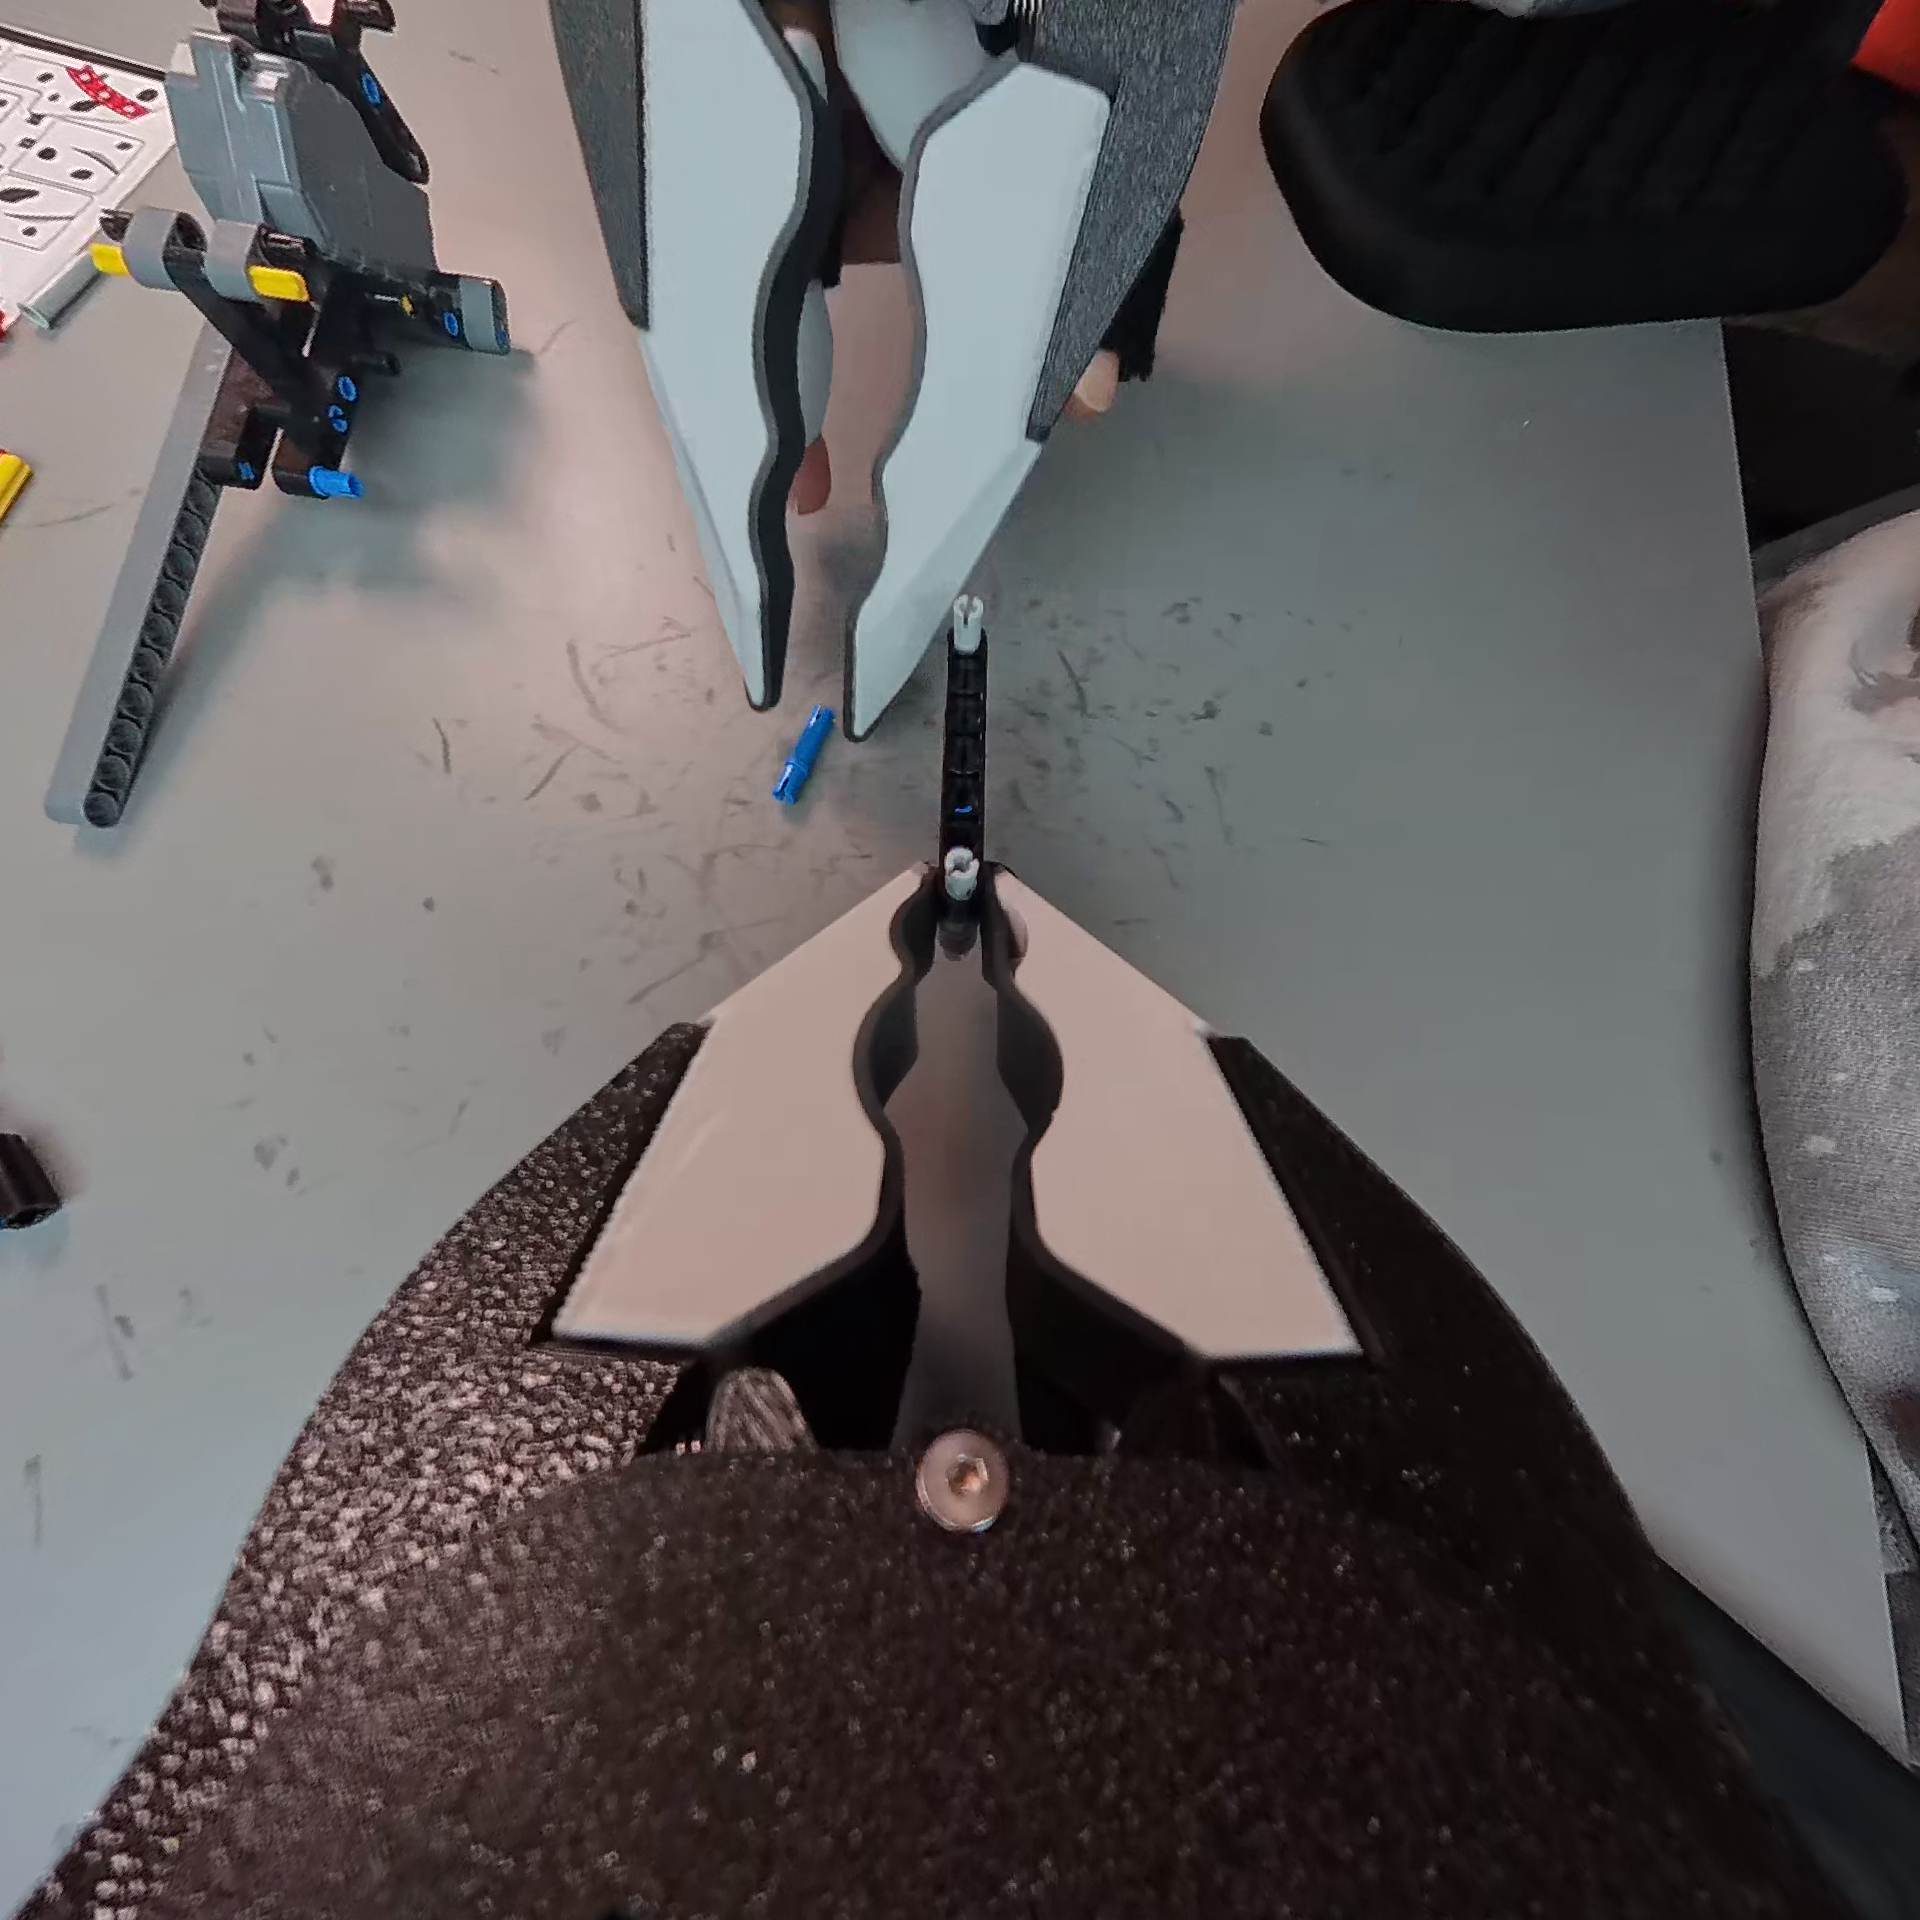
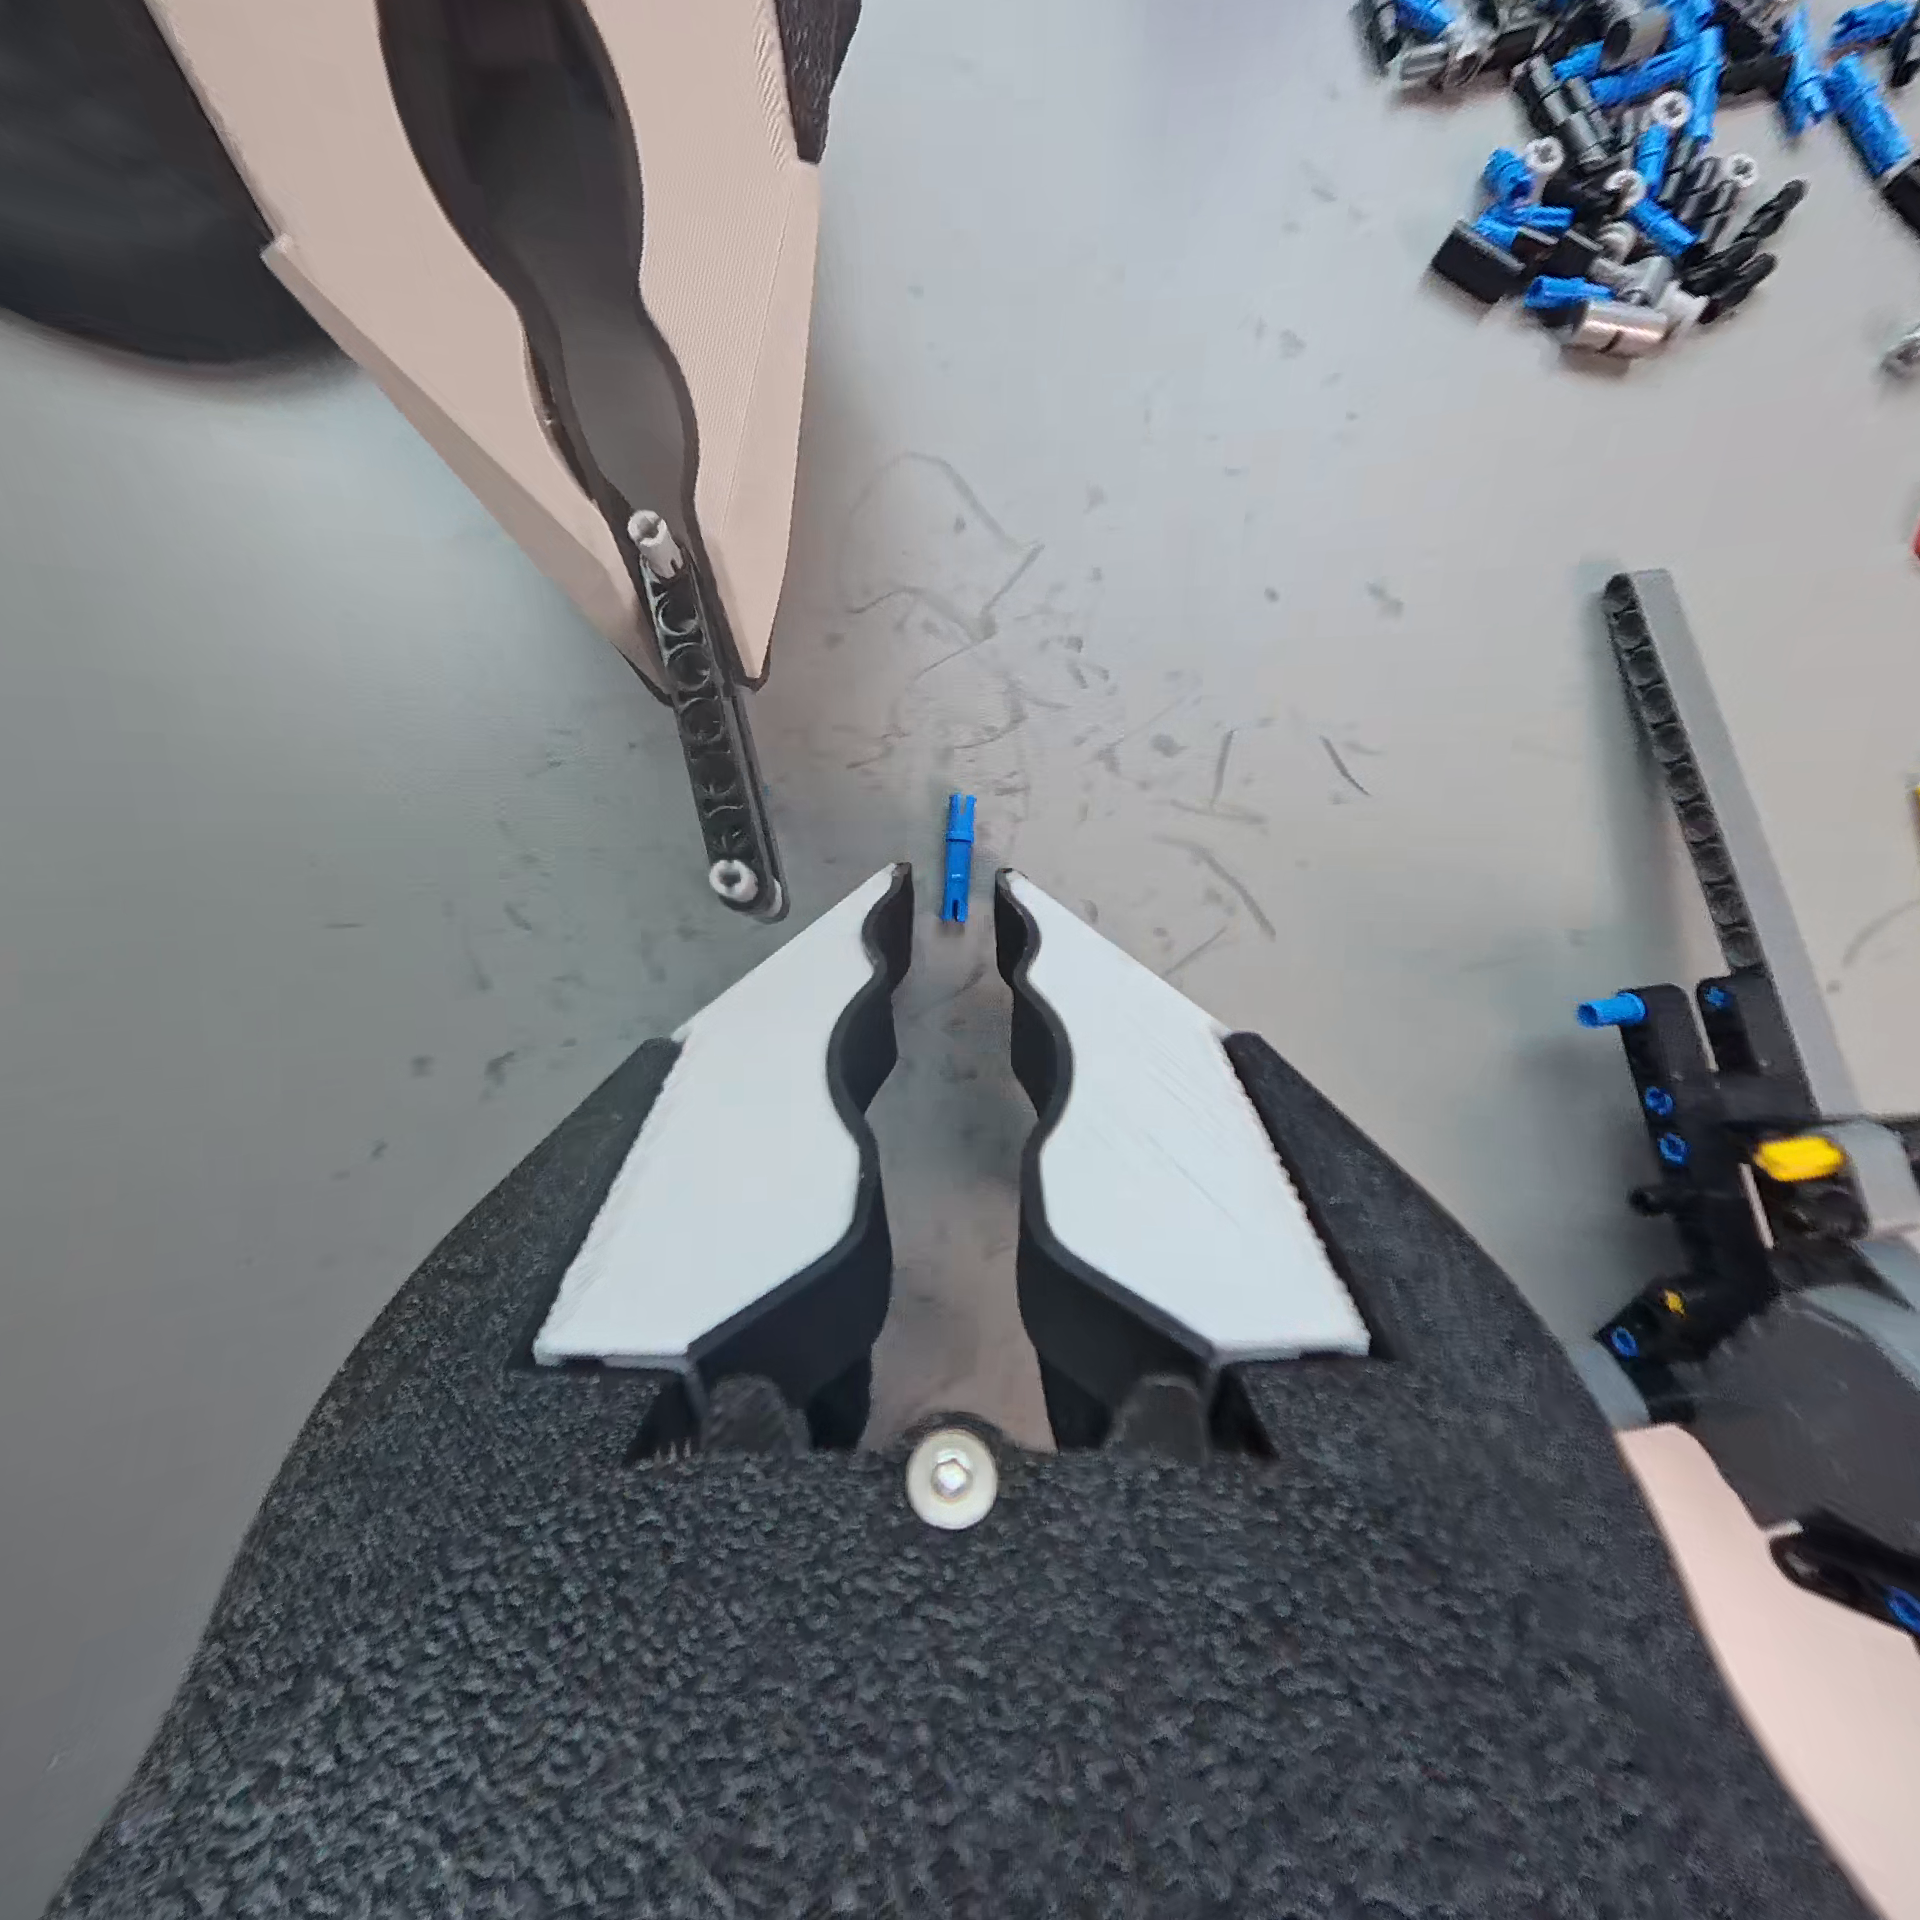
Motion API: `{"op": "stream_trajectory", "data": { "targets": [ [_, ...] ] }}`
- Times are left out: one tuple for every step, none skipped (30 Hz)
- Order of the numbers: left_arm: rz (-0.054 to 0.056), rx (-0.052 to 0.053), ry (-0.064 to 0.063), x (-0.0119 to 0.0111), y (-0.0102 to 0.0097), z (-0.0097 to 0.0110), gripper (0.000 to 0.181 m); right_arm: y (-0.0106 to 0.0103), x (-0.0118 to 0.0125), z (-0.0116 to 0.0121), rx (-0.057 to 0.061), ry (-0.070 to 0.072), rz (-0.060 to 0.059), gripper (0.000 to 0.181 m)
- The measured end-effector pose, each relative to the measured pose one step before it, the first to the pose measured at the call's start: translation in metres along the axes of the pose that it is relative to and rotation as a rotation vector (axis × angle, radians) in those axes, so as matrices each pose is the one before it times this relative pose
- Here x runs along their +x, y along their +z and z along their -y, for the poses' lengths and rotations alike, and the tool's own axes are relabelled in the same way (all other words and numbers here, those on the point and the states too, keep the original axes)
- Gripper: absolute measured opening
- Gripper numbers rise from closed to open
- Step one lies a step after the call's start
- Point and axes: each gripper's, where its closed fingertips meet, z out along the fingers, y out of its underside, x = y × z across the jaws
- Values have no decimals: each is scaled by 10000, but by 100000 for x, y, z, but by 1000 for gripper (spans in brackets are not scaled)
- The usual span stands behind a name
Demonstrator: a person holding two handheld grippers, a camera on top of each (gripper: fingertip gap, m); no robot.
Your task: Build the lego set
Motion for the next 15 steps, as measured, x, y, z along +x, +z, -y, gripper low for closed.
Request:
{"op": "stream_trajectory", "data": {
  "targets": [
    [25,9,20,-9,-14,6,7,19,-45,387,85,-104,41,11],
    [28,15,16,-17,-21,20,7,144,43,-133,-234,-30,29,4],
    [25,22,10,-17,-21,26,7,17,-17,41,-73,-24,69,4],
    [7,25,8,-5,-35,31,7,-26,-37,-57,-85,-16,75,4],
    [1,23,1,0,-24,26,7,-112,-56,-145,-96,-23,70,4],
    [15,23,-8,-26,-23,27,7,-238,-91,-308,-136,-15,70,3],
    [20,22,-13,-38,-29,23,7,-380,-70,-427,-166,3,34,3],
    [23,19,-15,-38,-20,27,7,-550,-58,-528,-217,19,-12,3],
    [14,14,-12,-29,-17,12,7,-673,-182,-663,-311,6,30,3],
    [12,13,-2,-18,-8,18,7,-728,-448,-910,-469,-58,142,4],
    [9,10,7,-4,-18,19,7,-717,-331,-909,-490,-186,-15,4],
    [-4,-3,5,4,9,5,7,-656,-319,-892,-505,-243,-61,4],
    [-7,-11,1,4,16,-10,7,-531,-391,-802,-474,-212,-16,4],
    [-4,-16,3,8,17,-14,7,-357,-352,-537,-352,-194,-19,4],
    [-2,-21,14,7,29,-9,7,-170,-141,-103,-114,-124,-127,4]
  ]
}}
